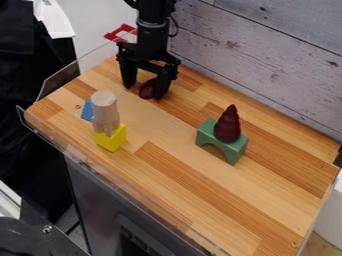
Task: Put the brown object on the top of yellow and beigie box.
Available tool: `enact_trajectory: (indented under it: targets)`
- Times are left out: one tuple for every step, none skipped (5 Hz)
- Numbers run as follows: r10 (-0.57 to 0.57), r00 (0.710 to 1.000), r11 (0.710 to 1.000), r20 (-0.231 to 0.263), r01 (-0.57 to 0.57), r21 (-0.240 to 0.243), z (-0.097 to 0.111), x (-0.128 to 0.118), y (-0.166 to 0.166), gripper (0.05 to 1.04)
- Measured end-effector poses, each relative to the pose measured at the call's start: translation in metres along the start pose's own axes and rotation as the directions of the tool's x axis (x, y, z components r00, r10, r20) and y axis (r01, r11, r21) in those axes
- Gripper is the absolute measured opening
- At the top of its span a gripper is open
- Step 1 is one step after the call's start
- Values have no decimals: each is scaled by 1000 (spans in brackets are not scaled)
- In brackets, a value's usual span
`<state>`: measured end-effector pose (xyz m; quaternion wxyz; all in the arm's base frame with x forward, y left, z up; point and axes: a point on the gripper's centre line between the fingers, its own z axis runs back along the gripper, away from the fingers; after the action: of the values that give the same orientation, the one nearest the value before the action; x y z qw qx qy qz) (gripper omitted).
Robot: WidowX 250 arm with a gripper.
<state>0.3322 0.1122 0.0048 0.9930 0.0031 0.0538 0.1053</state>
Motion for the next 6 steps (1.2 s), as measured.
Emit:
enact_trajectory:
  targets:
    - [14, 1000, 1000, 10, -14, -5, 0, 1, -1, 643]
    - [28, 999, 1000, 16, -28, -14, -1, 2, -1, 538]
    - [33, 999, 999, 16, -33, -17, -1, 2, -1, 537]
    - [38, 999, 999, 11, -38, -35, 1, -1, -1, 537]
    - [-6, 1000, 998, 17, 7, -64, 34, -11, -5, 537]
    - [-18, 995, 998, 95, 23, -55, 89, -18, -4, 537]
